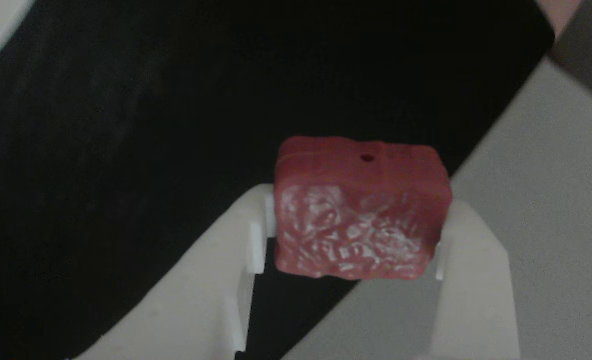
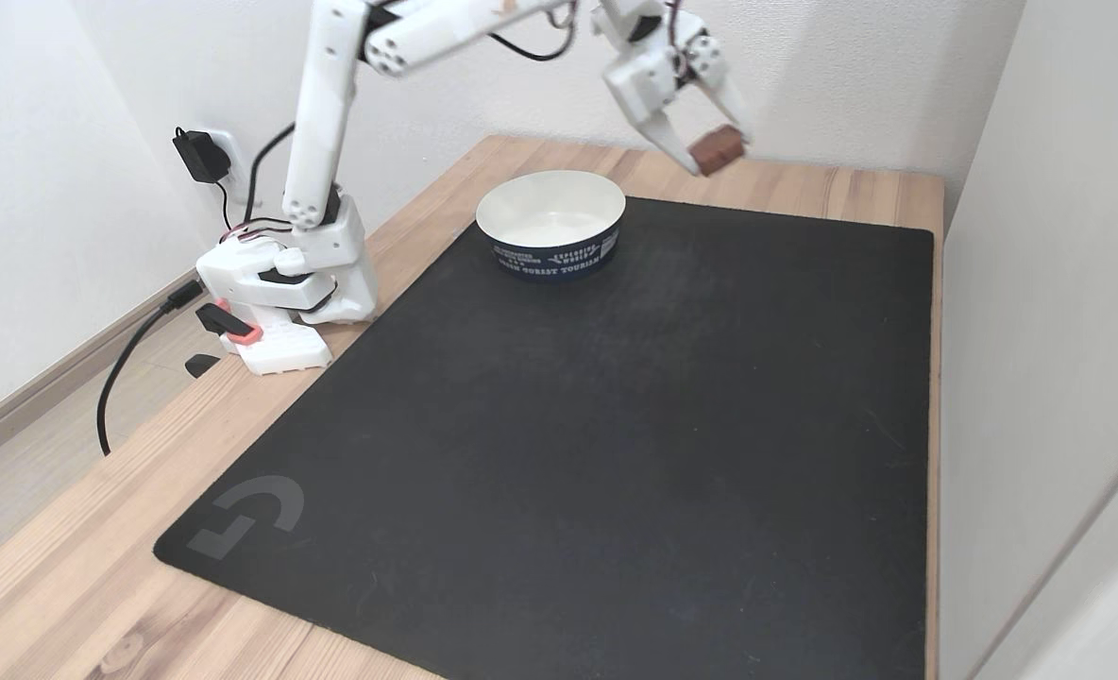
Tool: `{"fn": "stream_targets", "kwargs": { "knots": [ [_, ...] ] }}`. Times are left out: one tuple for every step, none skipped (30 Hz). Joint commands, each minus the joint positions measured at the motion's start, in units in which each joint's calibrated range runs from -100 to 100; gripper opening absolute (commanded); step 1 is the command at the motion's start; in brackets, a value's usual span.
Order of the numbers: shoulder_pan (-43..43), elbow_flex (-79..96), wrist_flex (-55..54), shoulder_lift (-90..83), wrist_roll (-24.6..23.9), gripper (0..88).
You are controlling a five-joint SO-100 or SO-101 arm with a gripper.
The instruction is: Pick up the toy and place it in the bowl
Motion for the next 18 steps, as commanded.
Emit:
{"fn": "stream_targets", "kwargs": {
  "knots": [
    [-3.7,19.4,-8.4,-14.4,-0.3,2.2],
    [-4.4,23.2,-10.1,-16.5,-0.3,2.2],
    [-5.2,26.7,-11.3,-18.3,-0.4,2.2],
    [-6.6,33.5,-13.9,-21.6,-0.4,2.2],
    [-7.3,36.8,-15.0,-23.2,-0.4,2.2],
    [-8.1,39.5,-16.0,-24.5,-0.4,2.2],
    [-9.0,42.3,-17.0,-25.9,-0.4,2.2],
    [-10.7,47.0,-18.4,-28.2,-0.4,2.2],
    [-11.4,49.3,-19.1,-29.4,-0.5,2.2],
    [-12.0,51.4,-19.7,-30.4,-1.2,2.2],
    [-12.4,53.2,-20.2,-31.3,-2.1,2.2],
    [-12.5,55.0,-20.6,-32.1,-3.0,2.2],
    [-12.8,58.2,-21.1,-33.6,-4.6,2.2],
    [-13.4,59.6,-21.3,-34.4,-5.0,2.2],
    [-13.8,60.8,-21.4,-35.3,-5.1,2.2],
    [-14.2,62.2,-21.8,-36.1,-5.1,2.2],
    [-14.6,63.8,-22.2,-37.0,-5.1,2.2],
    [-15.2,66.8,-23.3,-38.4,-5.1,2.2]
  ]
}}
